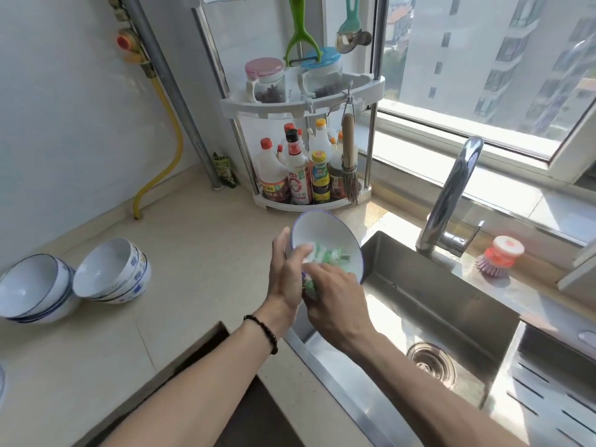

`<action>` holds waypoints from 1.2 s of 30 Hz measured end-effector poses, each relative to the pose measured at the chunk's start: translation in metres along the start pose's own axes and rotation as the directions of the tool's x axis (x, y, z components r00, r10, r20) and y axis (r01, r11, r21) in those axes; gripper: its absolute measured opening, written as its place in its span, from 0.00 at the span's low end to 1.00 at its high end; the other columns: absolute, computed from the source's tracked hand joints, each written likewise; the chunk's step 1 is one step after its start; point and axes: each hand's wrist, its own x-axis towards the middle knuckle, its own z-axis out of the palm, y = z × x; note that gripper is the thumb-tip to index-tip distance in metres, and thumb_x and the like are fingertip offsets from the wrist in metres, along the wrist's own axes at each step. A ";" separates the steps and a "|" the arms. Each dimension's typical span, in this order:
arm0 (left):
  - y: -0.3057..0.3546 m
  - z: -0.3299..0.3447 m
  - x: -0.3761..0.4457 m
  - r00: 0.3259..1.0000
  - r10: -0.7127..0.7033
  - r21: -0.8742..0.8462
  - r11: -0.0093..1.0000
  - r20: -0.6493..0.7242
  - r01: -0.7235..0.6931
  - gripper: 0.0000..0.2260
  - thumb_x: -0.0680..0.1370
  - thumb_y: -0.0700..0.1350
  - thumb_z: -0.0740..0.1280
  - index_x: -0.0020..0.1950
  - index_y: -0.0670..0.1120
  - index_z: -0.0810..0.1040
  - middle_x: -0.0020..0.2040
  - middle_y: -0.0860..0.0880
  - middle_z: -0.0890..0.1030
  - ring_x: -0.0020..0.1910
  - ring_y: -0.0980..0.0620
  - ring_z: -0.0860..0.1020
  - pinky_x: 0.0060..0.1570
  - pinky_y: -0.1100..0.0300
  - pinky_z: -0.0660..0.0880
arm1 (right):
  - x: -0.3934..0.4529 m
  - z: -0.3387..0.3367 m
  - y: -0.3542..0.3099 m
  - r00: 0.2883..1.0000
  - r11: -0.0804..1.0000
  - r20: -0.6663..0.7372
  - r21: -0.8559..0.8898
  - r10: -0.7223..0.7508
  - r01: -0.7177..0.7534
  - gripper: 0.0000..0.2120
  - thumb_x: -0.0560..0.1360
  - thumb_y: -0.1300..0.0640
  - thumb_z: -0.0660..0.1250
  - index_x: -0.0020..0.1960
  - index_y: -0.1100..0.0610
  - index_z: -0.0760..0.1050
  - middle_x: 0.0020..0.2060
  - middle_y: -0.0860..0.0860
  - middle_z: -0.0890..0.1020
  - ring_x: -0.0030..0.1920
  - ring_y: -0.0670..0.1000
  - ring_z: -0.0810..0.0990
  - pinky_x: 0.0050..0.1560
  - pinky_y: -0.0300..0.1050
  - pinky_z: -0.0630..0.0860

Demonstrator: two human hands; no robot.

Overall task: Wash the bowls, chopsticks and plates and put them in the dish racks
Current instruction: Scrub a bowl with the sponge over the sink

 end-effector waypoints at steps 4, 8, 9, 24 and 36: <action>0.024 -0.011 0.004 1.000 0.019 0.115 0.993 -0.004 -0.018 0.05 0.73 0.47 0.69 0.48 0.49 0.81 0.47 0.47 0.84 0.48 0.49 0.81 0.51 0.52 0.76 | -0.011 -0.009 0.026 0.957 0.978 0.212 -0.022 -0.199 0.208 0.32 0.70 0.66 0.62 0.72 0.48 0.69 0.64 0.49 0.79 0.62 0.54 0.76 0.60 0.51 0.75; 0.024 -0.010 0.007 0.987 0.108 0.135 0.987 -0.117 -0.092 0.08 0.66 0.49 0.68 0.41 0.50 0.84 0.41 0.48 0.84 0.43 0.48 0.80 0.44 0.53 0.76 | 0.005 -0.006 0.015 0.974 0.989 0.200 -0.079 -0.106 0.124 0.33 0.68 0.68 0.63 0.72 0.50 0.69 0.67 0.49 0.76 0.66 0.55 0.73 0.64 0.47 0.66; 0.023 -0.010 0.008 0.981 0.130 0.158 0.982 -0.145 -0.107 0.10 0.65 0.50 0.68 0.42 0.50 0.84 0.42 0.50 0.84 0.45 0.49 0.80 0.46 0.53 0.75 | 0.005 -0.006 0.004 0.966 0.996 0.247 0.048 -0.080 0.070 0.33 0.67 0.69 0.62 0.70 0.50 0.70 0.62 0.48 0.78 0.60 0.54 0.74 0.58 0.46 0.67; 0.035 -0.039 0.015 0.934 -0.289 0.264 0.936 0.210 0.231 0.24 0.64 0.49 0.66 0.59 0.45 0.79 0.57 0.41 0.81 0.51 0.44 0.80 0.48 0.53 0.75 | 0.015 -0.021 0.059 0.813 0.585 0.275 -0.582 -0.513 0.565 0.18 0.77 0.63 0.57 0.60 0.55 0.80 0.47 0.52 0.83 0.49 0.57 0.80 0.63 0.56 0.74; 0.000 -0.042 0.018 0.424 0.091 0.420 -0.429 0.901 -0.800 0.11 0.64 0.46 0.80 0.37 0.49 0.78 0.31 0.52 0.78 0.30 0.48 0.78 0.39 0.58 0.76 | 0.008 -0.042 0.070 0.858 0.742 0.108 -0.455 -0.503 0.492 0.11 0.71 0.61 0.67 0.52 0.53 0.80 0.41 0.49 0.80 0.43 0.53 0.77 0.38 0.45 0.76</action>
